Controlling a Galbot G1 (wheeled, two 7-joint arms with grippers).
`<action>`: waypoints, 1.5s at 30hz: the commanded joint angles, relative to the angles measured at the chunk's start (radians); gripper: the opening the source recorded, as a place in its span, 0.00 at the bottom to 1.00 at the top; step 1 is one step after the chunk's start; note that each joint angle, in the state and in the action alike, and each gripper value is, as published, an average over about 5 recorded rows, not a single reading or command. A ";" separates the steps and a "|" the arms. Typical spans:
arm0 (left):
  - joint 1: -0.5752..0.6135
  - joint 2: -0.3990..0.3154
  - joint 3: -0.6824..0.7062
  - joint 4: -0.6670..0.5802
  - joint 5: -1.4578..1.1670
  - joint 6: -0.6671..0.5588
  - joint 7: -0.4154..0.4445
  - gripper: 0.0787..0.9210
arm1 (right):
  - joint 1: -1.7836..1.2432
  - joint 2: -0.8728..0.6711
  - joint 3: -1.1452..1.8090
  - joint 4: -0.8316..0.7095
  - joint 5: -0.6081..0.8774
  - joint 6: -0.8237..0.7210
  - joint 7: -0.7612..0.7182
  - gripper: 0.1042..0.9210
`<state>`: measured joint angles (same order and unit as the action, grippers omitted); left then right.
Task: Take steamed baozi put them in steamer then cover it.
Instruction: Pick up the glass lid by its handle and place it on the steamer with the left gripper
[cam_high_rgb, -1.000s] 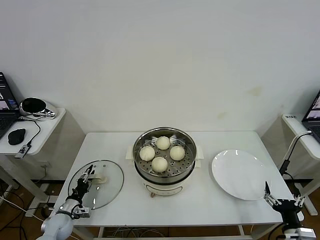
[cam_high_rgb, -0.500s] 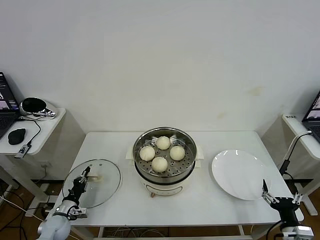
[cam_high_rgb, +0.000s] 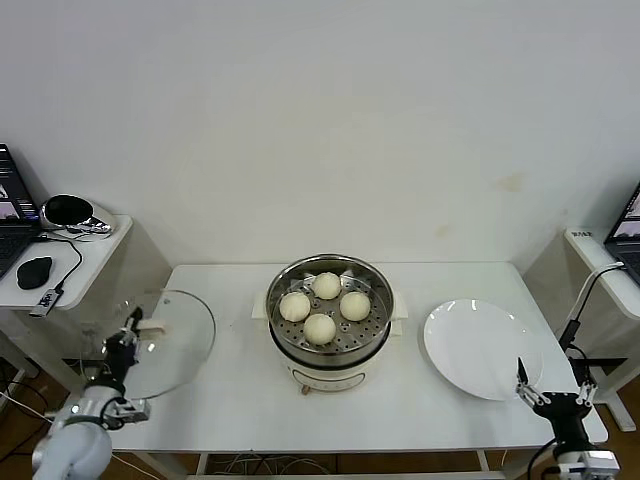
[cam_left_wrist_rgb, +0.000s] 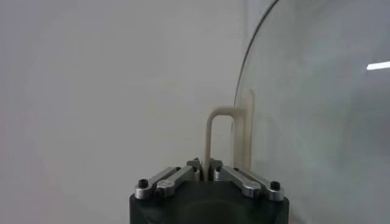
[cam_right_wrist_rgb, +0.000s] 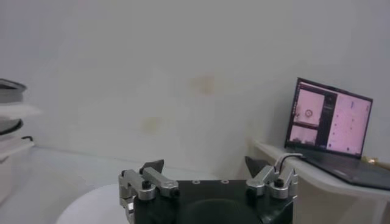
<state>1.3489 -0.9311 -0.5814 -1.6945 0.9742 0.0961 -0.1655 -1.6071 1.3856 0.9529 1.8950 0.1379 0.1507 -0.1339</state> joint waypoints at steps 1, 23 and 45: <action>0.029 0.147 0.021 -0.358 -0.175 0.252 0.150 0.08 | 0.001 0.006 -0.028 0.010 -0.024 0.004 0.000 0.88; -0.553 -0.097 0.754 -0.305 0.081 0.619 0.403 0.08 | 0.029 0.070 -0.094 -0.014 -0.219 0.029 0.016 0.88; -0.615 -0.353 0.830 -0.053 0.300 0.611 0.453 0.08 | 0.035 0.072 -0.107 -0.051 -0.234 0.045 0.018 0.88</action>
<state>0.7801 -1.1770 0.1961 -1.8547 1.1881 0.6850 0.2551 -1.5736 1.4559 0.8484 1.8514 -0.0864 0.1936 -0.1161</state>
